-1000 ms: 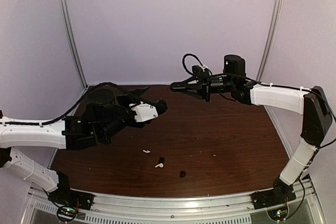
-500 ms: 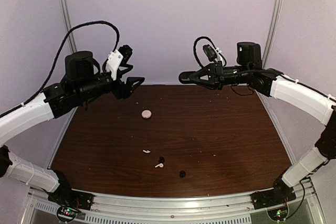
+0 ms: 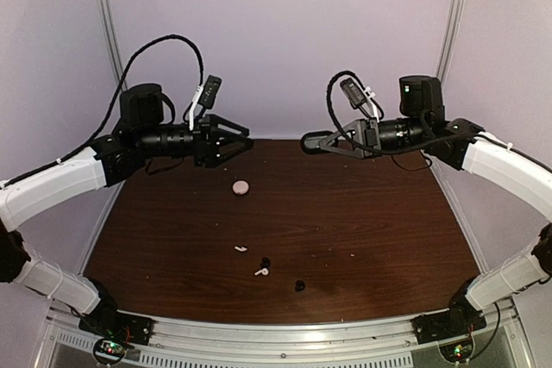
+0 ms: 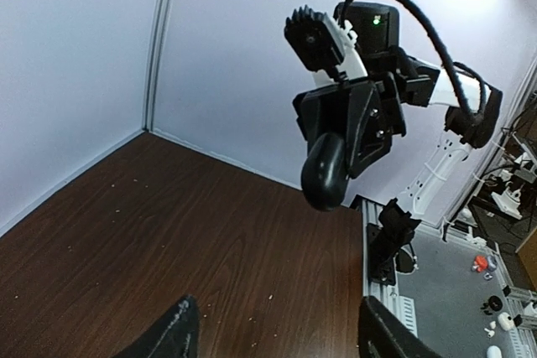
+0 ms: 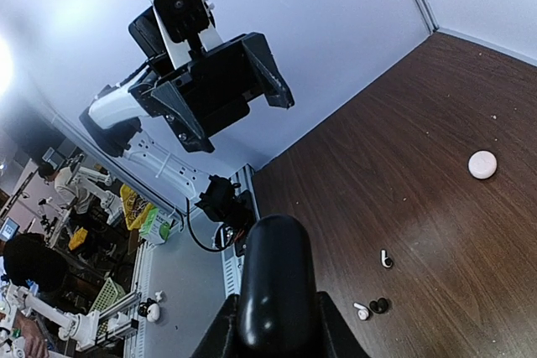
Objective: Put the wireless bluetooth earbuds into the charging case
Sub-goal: Pass from the right arm to the left
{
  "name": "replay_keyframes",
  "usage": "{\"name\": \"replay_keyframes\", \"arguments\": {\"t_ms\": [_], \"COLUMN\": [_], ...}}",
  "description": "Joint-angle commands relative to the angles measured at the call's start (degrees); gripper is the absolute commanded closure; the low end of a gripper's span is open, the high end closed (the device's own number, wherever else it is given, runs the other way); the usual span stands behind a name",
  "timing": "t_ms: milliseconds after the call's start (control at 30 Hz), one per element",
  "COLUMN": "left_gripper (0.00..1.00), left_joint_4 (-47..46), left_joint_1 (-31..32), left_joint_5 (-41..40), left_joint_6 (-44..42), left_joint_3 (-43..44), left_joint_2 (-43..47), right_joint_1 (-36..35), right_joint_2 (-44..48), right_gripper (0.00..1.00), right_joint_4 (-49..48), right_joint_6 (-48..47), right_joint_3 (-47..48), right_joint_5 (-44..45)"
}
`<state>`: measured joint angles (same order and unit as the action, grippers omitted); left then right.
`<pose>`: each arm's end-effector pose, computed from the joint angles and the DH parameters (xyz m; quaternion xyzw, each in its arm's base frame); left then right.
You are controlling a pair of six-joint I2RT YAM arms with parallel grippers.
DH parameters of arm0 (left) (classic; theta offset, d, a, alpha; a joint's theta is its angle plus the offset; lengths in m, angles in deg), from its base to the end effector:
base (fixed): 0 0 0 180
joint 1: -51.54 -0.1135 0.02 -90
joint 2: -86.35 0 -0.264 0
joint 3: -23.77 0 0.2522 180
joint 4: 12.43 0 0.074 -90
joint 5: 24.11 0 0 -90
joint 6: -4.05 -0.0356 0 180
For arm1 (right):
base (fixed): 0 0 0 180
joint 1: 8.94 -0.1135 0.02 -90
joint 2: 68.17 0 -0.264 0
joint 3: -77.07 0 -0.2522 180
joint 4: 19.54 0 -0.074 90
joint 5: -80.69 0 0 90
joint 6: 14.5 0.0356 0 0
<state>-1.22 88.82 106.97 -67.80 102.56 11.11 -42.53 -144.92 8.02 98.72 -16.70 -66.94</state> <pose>0.2280 -0.2030 0.3710 0.3449 0.6567 -0.5205 0.4229 0.2305 0.1892 0.3831 -0.3460 0.6807 0.5879 0.2670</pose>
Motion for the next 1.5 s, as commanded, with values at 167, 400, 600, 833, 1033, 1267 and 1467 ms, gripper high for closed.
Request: {"name": "replay_keyframes", "arguments": {"t_ms": [167, 400, 600, 833, 1033, 1267, 1467], "left_gripper": [0.37, 0.42, 0.44, 0.55, 0.72, 0.88, 0.97], "left_joint_4": [-8.54, -4.85, 0.05, 0.88, 0.67, -0.18, -0.71], "left_joint_1": [1.36, 3.52, 6.37, 7.28, 7.35, 7.24, 7.28], "left_joint_5": [7.53, 8.03, 8.69, 8.97, 8.78, 8.40, 8.12], "left_joint_6": [4.35, 2.65, -2.97, -4.48, -4.76, -3.90, -3.35], "left_joint_3": [2.34, 5.56, 7.47, 7.30, 6.76, 5.31, 5.28], "left_joint_2": [-2.93, -6.65, -8.89, -8.97, -8.22, -6.59, -5.70], "right_joint_1": [-3.50, -6.49, -8.50, -10.43, -11.49, -11.51, -11.39], "right_joint_2": [-1.18, -5.32, -7.79, -10.17, -11.26, -11.16, -9.71], "right_gripper": [0.88, 0.89, 0.90, 0.89, 0.88, 0.86, 0.69], "right_joint_4": [1.84, 6.52, 9.73, 13.33, 14.25, 14.57, 14.26], "right_joint_6": [-6.56, -11.43, -14.46, -17.62, -18.03, -17.86, -17.49], "right_joint_3": [3.13, 8.89, 11.99, 15.40, 17.20, 17.83, 17.53], "right_joint_5": [2.49, 3.04, 4.19, 5.25, 5.33, 5.58, 6.76]}}
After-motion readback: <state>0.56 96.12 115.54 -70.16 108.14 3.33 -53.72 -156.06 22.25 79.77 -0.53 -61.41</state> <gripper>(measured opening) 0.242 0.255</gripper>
